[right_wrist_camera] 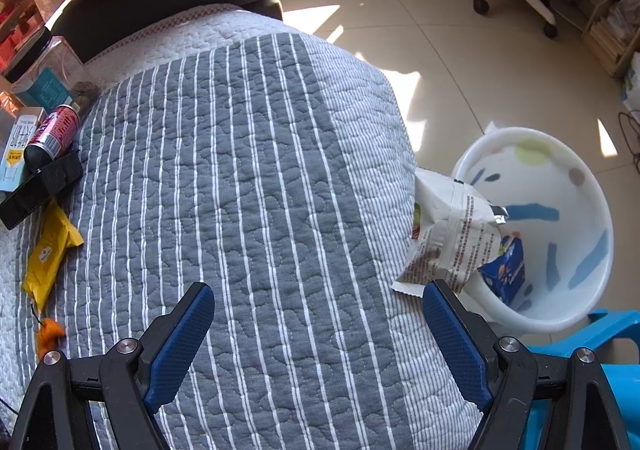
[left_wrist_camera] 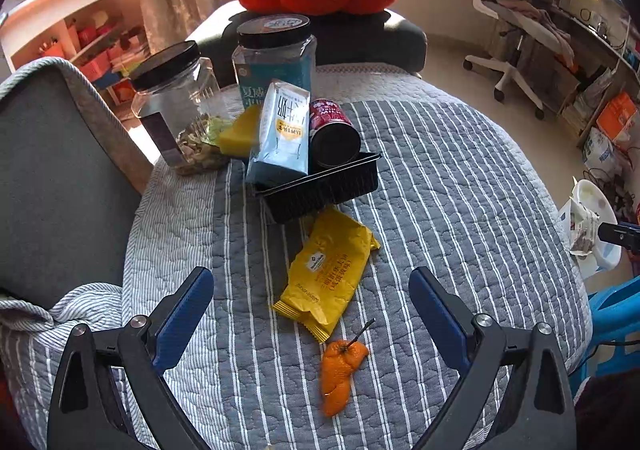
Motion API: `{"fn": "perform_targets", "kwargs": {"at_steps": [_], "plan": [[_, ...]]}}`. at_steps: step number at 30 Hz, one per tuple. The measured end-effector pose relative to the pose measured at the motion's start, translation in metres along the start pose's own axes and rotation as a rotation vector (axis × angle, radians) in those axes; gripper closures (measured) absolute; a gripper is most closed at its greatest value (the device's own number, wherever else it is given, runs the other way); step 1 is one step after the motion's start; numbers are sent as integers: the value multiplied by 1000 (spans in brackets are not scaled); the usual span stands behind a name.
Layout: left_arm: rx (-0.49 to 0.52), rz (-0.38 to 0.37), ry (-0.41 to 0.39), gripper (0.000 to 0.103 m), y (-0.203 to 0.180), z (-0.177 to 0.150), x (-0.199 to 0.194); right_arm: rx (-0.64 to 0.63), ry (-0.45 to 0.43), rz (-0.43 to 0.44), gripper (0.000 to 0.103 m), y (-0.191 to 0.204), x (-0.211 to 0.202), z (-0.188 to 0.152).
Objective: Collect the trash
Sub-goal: 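Move the left gripper to the white tissue ball and close on it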
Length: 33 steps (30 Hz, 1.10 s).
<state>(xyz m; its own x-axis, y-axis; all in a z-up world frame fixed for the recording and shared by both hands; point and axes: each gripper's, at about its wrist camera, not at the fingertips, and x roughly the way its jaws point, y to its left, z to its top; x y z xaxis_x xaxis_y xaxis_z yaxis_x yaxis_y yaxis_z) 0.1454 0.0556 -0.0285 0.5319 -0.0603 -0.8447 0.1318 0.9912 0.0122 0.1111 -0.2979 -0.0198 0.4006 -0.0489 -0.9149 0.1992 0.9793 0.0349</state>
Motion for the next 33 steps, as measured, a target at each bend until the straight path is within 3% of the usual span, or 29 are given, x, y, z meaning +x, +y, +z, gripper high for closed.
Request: {"fn": "perform_targets", "kwargs": {"at_steps": [11,14,19,22,27,33], "plan": [[-185,37,177,7,89,-18,17,-53,25,38,15,49,10,6],[-208,63,199,18,107,-22,25,-71,30,55,15,66,12,7],[-246,77,262,46,131,-29,50,-96,39,82,15,93,17,9],[-253,88,280,54,137,-32,61,-110,47,99,15,108,20,9],[-243,130,301,63,141,-33,74,-136,62,107,15,129,27,9],[-178,187,326,65,135,-32,87,-143,82,115,15,149,40,9]]}}
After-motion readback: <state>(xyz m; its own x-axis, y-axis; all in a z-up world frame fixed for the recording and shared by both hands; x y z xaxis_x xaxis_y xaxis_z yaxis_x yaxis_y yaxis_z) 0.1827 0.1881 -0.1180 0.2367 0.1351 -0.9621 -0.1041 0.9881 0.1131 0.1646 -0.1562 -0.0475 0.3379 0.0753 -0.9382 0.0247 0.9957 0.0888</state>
